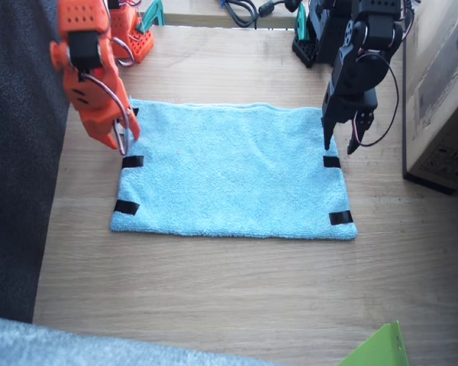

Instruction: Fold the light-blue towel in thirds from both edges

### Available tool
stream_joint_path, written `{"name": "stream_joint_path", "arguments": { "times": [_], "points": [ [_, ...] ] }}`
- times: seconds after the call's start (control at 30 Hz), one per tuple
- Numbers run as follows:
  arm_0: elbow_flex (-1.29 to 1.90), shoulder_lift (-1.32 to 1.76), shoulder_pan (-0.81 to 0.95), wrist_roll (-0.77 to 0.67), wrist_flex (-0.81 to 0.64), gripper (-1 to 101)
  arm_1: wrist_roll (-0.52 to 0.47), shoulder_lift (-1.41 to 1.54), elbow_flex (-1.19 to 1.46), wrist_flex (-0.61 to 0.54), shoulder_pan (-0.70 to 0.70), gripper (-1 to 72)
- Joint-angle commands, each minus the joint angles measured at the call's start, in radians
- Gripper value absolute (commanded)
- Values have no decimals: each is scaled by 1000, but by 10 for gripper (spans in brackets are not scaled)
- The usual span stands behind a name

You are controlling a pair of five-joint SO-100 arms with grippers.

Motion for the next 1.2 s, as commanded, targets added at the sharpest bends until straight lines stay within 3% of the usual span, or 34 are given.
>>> {"name": "stream_joint_path", "arguments": {
  "times": [0.0, 0.9, 1.17],
  "points": [
    [-2, 9, 12, 23, 29, 278, 15, 18, -32, 2, 17, 240],
    [-107, -143, 5, 54, 133, 265, 14, -57, -31, -5, 28, 238],
    [-107, -149, 5, 60, 137, 238, 21, -83, -23, -9, 31, 200]
  ]
}}
